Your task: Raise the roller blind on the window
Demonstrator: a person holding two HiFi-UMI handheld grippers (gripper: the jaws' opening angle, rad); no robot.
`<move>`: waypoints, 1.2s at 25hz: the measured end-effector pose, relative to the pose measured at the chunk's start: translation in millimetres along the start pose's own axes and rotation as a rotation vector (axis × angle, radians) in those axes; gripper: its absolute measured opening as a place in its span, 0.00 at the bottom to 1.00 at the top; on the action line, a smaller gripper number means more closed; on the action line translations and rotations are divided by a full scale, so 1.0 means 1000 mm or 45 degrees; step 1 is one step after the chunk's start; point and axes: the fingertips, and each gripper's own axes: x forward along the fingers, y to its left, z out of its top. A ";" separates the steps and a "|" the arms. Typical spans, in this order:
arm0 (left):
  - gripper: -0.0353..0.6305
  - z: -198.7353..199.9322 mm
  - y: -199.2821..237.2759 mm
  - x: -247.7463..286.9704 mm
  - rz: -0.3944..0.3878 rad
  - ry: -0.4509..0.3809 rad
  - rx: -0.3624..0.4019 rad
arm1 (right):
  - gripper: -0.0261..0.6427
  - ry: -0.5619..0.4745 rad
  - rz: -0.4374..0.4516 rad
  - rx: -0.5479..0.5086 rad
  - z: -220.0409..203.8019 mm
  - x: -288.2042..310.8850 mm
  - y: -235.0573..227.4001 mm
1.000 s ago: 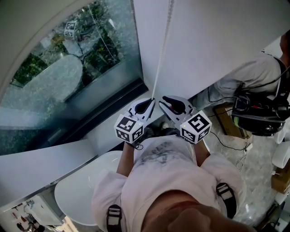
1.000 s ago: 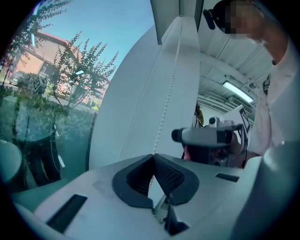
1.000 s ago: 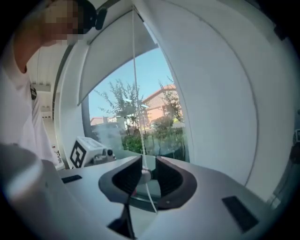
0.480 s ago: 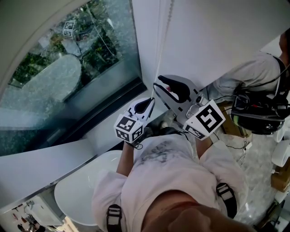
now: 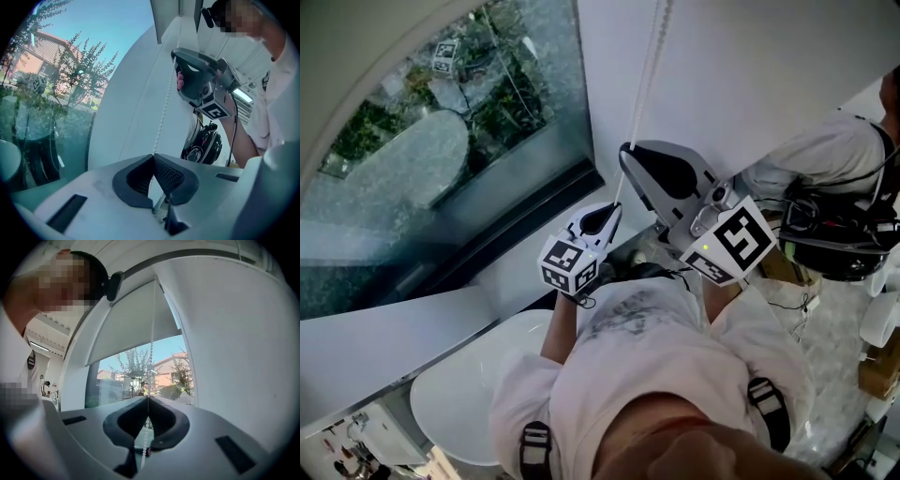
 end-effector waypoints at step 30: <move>0.06 -0.115 0.028 0.010 0.046 0.190 -0.129 | 0.13 0.227 -0.027 0.025 -0.116 -0.016 0.015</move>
